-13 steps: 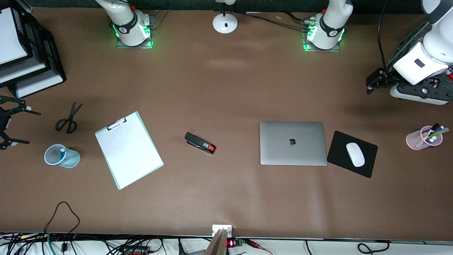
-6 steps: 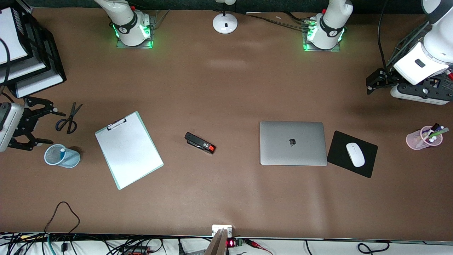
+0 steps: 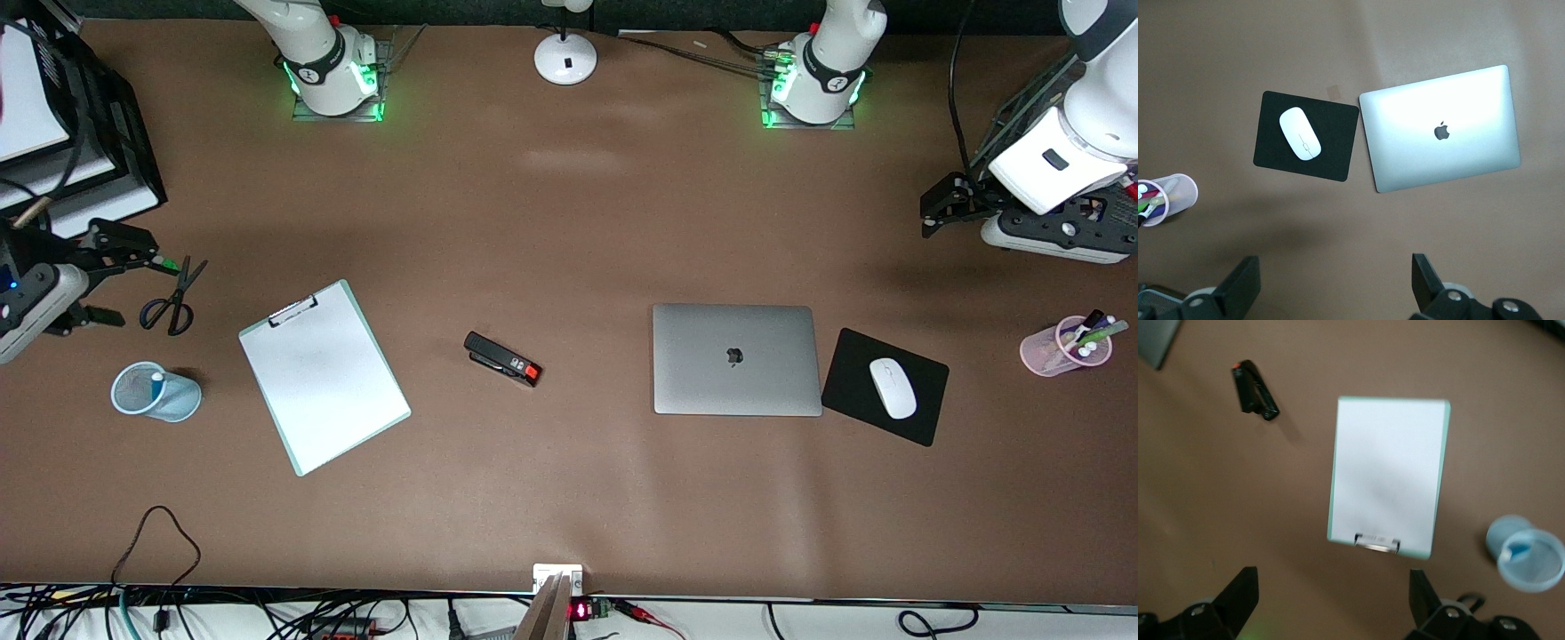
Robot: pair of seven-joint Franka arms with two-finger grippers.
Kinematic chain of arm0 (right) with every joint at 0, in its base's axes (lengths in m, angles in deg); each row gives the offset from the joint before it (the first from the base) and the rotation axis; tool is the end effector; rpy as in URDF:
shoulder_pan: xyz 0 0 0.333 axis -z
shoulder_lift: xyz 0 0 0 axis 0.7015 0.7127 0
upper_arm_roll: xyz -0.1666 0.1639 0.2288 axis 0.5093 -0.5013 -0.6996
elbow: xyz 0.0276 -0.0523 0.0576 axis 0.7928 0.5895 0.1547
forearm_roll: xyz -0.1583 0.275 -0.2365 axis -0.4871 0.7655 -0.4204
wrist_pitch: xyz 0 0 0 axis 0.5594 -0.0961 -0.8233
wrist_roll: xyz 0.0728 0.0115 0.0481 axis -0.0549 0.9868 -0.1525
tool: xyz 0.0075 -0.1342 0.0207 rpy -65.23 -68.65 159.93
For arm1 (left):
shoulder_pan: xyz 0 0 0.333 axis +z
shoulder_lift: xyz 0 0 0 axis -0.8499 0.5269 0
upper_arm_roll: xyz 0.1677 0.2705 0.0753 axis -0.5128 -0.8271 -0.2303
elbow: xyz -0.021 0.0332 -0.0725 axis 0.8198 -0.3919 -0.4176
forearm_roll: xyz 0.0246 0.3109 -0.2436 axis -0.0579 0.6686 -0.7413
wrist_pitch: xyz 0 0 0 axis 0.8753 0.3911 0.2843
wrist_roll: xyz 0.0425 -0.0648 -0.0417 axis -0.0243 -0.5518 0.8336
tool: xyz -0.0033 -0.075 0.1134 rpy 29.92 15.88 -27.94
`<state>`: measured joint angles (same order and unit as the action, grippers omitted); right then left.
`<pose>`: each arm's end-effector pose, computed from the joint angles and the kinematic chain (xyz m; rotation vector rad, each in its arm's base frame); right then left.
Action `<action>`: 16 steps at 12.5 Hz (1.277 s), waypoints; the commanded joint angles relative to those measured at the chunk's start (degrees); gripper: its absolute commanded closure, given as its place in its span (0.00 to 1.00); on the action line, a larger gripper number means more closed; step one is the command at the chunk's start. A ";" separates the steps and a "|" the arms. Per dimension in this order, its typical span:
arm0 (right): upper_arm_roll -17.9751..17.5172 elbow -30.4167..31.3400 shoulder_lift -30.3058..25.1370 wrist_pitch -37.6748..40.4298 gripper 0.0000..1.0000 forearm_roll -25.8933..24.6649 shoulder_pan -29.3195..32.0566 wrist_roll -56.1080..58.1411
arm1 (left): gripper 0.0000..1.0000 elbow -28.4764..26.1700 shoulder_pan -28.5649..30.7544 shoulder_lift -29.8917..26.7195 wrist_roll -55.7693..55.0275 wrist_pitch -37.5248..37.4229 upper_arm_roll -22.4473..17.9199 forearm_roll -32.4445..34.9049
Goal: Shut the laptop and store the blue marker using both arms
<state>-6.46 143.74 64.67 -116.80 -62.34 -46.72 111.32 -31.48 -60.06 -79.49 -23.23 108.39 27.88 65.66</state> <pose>0.6445 -0.0015 0.5371 -2.8060 -0.8050 0.0975 0.5493 -0.0376 0.5563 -3.0892 0.2899 -0.0154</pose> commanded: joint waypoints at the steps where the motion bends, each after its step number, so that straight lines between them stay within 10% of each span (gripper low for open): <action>1: 0.02 8.16 -5.43 -1.26 0.00 -3.31 -1.86 -11.42 | 0.00 1.26 0.27 0.52 -0.12 -0.90 0.16 -0.36; 16: 0.02 9.56 -14.04 1.82 0.00 -13.33 0.16 -32.55 | 0.00 1.26 0.18 0.52 -0.12 -0.90 0.16 -0.36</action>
<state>-5.78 152.23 52.87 -114.79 -74.14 -46.67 80.26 -31.46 -60.00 -79.42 -23.25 108.39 27.86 65.66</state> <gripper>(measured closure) 0.000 0.000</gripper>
